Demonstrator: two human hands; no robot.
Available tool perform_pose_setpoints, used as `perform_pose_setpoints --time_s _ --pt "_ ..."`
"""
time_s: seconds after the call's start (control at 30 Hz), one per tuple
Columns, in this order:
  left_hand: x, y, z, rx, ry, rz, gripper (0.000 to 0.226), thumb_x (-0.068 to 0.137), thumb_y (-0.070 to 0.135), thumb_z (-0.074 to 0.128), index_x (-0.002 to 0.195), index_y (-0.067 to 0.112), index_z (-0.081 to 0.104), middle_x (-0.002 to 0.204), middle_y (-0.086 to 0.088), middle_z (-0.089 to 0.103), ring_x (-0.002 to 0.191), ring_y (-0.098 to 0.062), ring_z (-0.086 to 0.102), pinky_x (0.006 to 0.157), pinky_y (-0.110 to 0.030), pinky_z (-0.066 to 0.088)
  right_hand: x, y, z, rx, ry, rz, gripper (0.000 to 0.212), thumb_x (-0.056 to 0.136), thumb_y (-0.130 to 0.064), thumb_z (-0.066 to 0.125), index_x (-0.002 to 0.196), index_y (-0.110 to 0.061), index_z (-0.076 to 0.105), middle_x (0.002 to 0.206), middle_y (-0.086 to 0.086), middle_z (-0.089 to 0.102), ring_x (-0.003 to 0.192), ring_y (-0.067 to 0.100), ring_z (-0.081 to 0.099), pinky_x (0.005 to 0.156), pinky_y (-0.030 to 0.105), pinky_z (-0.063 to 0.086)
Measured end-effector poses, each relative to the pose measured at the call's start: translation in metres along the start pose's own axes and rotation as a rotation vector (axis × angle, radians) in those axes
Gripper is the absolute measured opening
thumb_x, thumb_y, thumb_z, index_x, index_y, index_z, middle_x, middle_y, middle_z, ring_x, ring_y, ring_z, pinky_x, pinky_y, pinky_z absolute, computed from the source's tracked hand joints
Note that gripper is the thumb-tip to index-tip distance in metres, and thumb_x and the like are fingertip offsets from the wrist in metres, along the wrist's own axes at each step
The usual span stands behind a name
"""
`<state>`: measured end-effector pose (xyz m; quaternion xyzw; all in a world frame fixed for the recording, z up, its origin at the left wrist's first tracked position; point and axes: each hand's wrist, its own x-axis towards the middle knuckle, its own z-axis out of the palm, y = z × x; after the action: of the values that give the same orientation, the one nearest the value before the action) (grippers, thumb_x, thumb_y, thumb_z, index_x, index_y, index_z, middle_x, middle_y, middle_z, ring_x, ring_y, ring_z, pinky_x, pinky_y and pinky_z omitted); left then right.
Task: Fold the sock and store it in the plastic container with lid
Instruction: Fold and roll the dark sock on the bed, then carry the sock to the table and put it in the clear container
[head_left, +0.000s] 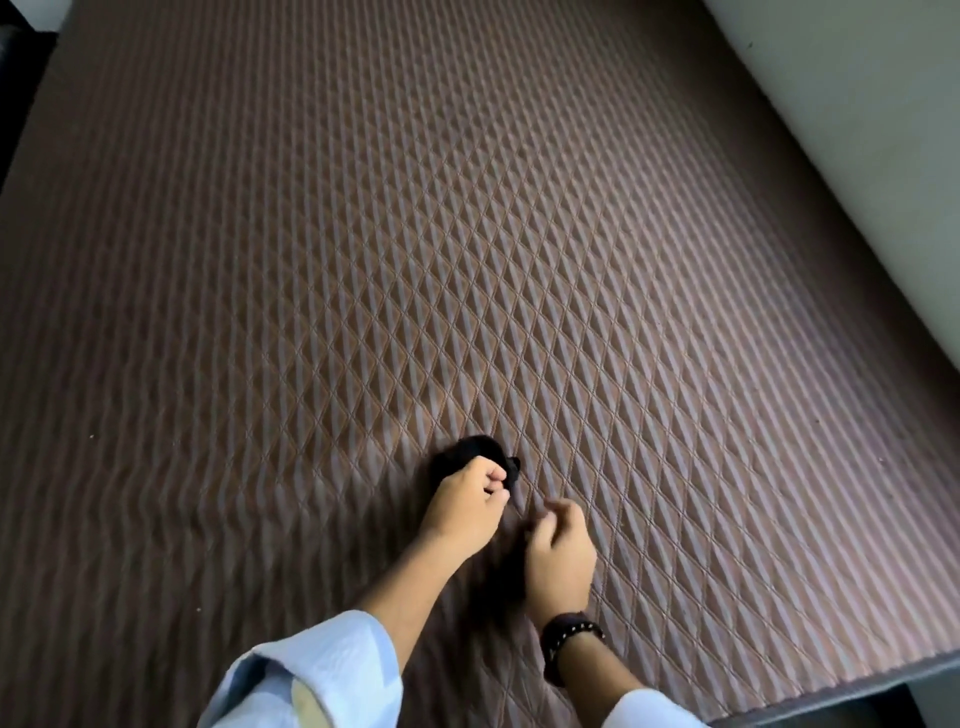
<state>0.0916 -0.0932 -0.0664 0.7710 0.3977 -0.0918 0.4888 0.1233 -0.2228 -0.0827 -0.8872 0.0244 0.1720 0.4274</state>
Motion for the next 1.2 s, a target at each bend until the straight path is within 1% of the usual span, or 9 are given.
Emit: perform_pose_setpoints --time_s 0.13,0.3,0.43,0.6,0.73,0.87,1.0,1.1,1.2 --pt "0.001 -0.018 -0.007 -0.024 -0.053 0.019 0.033 0.100 0.005 0.051 0.130 0.014 0.061 0.122 0.003 0.074 0.116 -0.010 0.066 0.101 -0.022 0.047 0.031 -0.035 0.012 -0.004 -0.270 0.028 0.048 0.091 -0.034 0.068 0.133 -0.014 0.057 0.114 0.000 0.069 0.112 0.020 0.063 0.089 0.026 0.044" --pt "-0.006 -0.040 -0.013 -0.143 0.020 -0.028 0.024 0.100 0.007 0.056 0.122 0.012 0.060 0.112 0.002 0.073 0.106 -0.013 0.069 0.095 -0.024 0.051 0.053 -0.051 0.023 -0.233 -0.445 0.046 0.043 0.087 -0.029 0.072 0.125 -0.010 0.061 0.119 0.008 0.069 0.112 0.026 0.064 0.094 0.034 0.050" --pt "-0.017 -0.044 -0.021 -0.246 0.358 -0.220 0.033 0.094 0.021 0.069 0.125 0.015 0.059 0.121 -0.008 0.069 0.087 -0.016 0.065 0.075 -0.026 0.049 0.045 -0.046 0.014 0.083 -0.470 0.223 0.005 0.096 -0.014 0.062 0.092 -0.012 0.066 0.092 0.010 0.068 0.069 0.017 0.066 0.063 0.034 0.062" --pt "-0.037 -0.008 -0.020 -0.776 -0.066 -0.394 0.047 0.102 0.025 0.060 0.146 0.009 0.052 0.134 -0.011 0.063 0.119 -0.028 0.062 0.089 -0.037 0.053 0.026 -0.041 -0.033 0.304 -0.524 0.304 0.006 0.099 -0.006 0.056 0.098 -0.001 0.060 0.083 0.014 0.063 0.055 0.017 0.060 0.052 0.027 0.057" --pt "-0.069 0.033 -0.008 -0.671 -0.073 -0.236 0.039 0.102 0.006 0.057 0.140 0.003 0.054 0.120 -0.012 0.066 0.105 -0.023 0.065 0.080 -0.035 0.056 0.005 -0.041 -0.103 0.309 -0.563 0.275 0.006 0.095 -0.006 0.057 0.093 -0.010 0.053 0.089 0.016 0.061 0.075 0.027 0.059 0.066 0.040 0.049" --pt "-0.126 0.090 0.020 -0.511 -0.223 -0.054 0.030 0.103 0.009 0.054 0.133 0.010 0.058 0.117 -0.003 0.069 0.099 -0.014 0.068 0.065 -0.026 0.059 -0.033 -0.033 -0.198 0.431 -0.471 0.226 0.023 0.093 -0.026 0.068 0.109 -0.012 0.060 0.101 0.005 0.069 0.085 0.020 0.066 0.063 0.033 0.052" --pt "-0.208 0.162 0.060 -0.376 -0.408 0.135 0.030 0.104 -0.001 0.049 0.131 0.003 0.058 0.122 -0.020 0.069 0.106 -0.028 0.068 0.082 -0.034 0.057 -0.092 -0.015 -0.319 0.466 -0.292 0.151 0.025 0.092 -0.040 0.069 0.111 -0.023 0.069 0.096 0.001 0.075 0.075 0.012 0.071 0.059 0.028 0.057" --pt "-0.289 0.215 0.095 -0.301 -0.518 0.276 0.039 0.102 -0.007 0.046 0.141 -0.004 0.052 0.131 -0.025 0.063 0.109 -0.026 0.061 0.076 -0.030 0.056 -0.146 0.011 -0.415 0.420 -0.230 0.110 0.008 0.096 -0.022 0.064 0.094 -0.015 0.067 0.077 0.005 0.062 0.049 0.007 0.057 0.046 0.020 0.045" --pt "-0.382 0.267 0.139 -0.353 -0.497 0.331 0.044 0.099 -0.004 0.057 0.142 -0.001 0.048 0.131 -0.028 0.059 0.090 -0.022 0.062 0.062 -0.022 0.055 -0.215 0.037 -0.512 0.449 -0.108 0.118 0.002 0.095 -0.021 0.063 0.095 -0.019 0.062 0.081 0.001 0.059 0.059 0.007 0.056 0.046 0.022 0.048"
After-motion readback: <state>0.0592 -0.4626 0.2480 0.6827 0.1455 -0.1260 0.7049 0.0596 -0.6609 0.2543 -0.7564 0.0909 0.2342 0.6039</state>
